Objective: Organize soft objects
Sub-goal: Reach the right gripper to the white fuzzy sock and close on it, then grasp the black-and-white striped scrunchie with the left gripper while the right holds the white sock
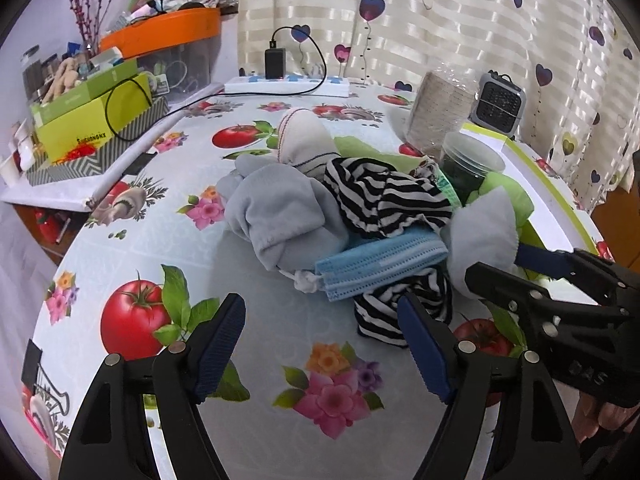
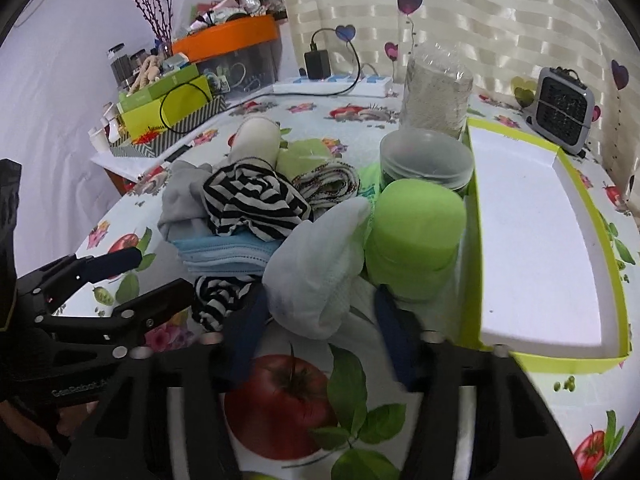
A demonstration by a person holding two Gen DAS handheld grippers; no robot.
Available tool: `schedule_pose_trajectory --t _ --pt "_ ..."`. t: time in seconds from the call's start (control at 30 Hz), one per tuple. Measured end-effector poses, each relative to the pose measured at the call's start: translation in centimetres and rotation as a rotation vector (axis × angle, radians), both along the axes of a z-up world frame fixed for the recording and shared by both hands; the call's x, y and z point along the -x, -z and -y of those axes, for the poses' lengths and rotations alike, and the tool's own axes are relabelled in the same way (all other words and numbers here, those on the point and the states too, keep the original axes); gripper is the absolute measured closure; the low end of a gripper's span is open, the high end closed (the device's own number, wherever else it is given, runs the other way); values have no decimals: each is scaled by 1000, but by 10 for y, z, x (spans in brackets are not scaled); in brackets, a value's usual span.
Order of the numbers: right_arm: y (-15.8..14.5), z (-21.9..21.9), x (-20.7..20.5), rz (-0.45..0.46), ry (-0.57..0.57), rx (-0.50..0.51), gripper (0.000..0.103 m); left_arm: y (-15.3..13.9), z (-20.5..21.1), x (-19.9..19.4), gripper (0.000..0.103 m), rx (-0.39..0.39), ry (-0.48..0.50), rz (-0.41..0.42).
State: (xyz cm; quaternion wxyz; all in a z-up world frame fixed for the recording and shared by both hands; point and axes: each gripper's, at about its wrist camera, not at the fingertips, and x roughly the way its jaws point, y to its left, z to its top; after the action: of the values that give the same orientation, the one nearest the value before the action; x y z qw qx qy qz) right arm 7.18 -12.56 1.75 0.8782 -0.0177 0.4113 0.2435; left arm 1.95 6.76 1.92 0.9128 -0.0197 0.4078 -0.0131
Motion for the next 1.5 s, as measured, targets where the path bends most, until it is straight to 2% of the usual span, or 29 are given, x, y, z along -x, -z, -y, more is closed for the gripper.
schedule_pose_trajectory --t 0.03,0.07,0.1,0.2,0.6,0.63,0.73,0.8,0.87,0.93,1.33,1.5 --pt "2 0 -1 -4 -1 0 61 1 0 -1 24 -2 3 -4" --pt "3 -1 -2 -6 -4 -2 71 2 1 -1 24 1 12 -10" --pt "3 -1 -1 -6 -8 -3 76 3 2 -1 24 6 19 -14" --pt "0 3 5 11 -8 -6 79 5 7 -1 24 10 34 -24" --pt "-14 32 34 46 24 -23 80 11 37 -5 24 62 106 -55" --pt "-14 34 34 45 29 -25 80 12 40 -6 25 61 113 -56" --pt "-15 39 36 44 40 -29 80 15 49 -10 40 46 130 -67" --pt "-15 42 36 44 43 -30 80 17 51 -11 43 49 131 -74" --pt "-15 44 38 46 47 -30 80 16 50 -11 51 55 122 -73" --pt "-15 47 39 46 51 -32 80 15 50 -10 55 53 116 -73" --pt "-25 59 51 75 68 -42 80 0 50 4 56 34 99 -35" --pt "-29 65 53 87 81 -47 80 -11 51 11 65 42 105 -8"
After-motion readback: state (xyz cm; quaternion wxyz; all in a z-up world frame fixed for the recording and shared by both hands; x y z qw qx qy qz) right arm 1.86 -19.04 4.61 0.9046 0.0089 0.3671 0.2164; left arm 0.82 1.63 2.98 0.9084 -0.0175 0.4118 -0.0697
